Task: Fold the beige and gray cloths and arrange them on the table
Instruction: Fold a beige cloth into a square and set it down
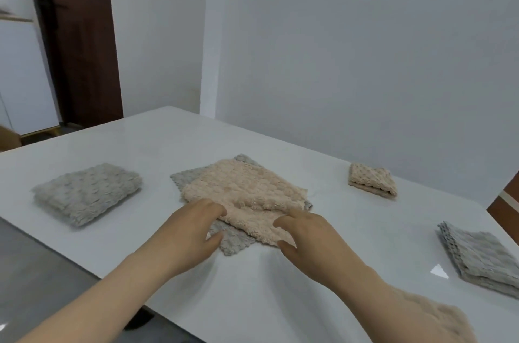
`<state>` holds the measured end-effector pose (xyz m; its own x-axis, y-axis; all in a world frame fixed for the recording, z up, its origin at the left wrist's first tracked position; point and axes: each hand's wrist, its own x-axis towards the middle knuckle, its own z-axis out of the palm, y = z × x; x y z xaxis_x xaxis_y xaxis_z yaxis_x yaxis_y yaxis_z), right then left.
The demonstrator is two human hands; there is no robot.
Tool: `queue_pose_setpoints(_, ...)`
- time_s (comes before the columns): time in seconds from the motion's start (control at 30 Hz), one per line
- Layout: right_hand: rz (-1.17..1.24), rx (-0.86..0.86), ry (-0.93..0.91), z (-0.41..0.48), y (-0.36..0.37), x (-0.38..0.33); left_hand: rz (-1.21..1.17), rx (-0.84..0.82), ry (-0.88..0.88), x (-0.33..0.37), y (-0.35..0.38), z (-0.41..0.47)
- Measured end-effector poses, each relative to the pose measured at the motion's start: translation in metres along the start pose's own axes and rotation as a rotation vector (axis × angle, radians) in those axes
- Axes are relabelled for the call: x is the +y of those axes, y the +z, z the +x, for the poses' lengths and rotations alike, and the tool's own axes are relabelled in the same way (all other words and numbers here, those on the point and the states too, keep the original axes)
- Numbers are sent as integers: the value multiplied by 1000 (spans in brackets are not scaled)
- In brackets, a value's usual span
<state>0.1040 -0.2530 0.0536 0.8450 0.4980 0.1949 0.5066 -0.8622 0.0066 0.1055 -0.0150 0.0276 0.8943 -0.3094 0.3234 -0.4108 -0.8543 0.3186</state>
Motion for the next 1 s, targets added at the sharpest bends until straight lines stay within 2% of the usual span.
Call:
queue_pose_setpoints(0.63, -8, -164, 20, 43, 50, 4, 48, -49, 17, -33, 35, 28)
queue_pose_setpoints(1.0, 24, -100, 14, 53, 52, 8, 151, -125, -11, -27, 49, 50)
